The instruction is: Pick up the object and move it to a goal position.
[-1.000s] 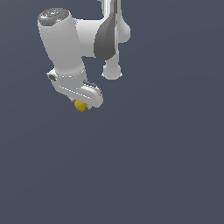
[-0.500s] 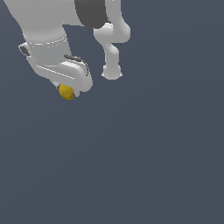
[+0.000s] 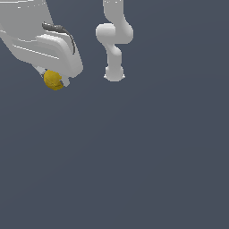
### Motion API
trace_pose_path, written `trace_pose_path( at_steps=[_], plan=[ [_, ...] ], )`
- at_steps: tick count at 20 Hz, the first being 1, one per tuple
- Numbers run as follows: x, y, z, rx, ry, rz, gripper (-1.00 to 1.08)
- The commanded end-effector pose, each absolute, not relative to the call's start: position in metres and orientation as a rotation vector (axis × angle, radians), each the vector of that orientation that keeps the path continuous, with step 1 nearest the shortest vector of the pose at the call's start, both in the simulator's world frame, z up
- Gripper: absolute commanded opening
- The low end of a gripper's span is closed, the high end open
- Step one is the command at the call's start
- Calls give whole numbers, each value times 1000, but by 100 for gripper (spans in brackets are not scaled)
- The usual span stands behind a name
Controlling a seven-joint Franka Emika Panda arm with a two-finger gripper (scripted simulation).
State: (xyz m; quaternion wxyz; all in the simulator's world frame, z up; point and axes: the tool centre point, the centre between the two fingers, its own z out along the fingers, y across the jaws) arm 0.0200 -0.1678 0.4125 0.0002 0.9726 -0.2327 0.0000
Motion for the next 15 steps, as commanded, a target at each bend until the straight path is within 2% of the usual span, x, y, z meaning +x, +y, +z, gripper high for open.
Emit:
trace_pose_path(
  at_steps=[1,15],
  plan=[
    [23,-171,424,3055,-730,0,-100],
    [31,-177,447,3055,-730,0,-100]
  ],
)
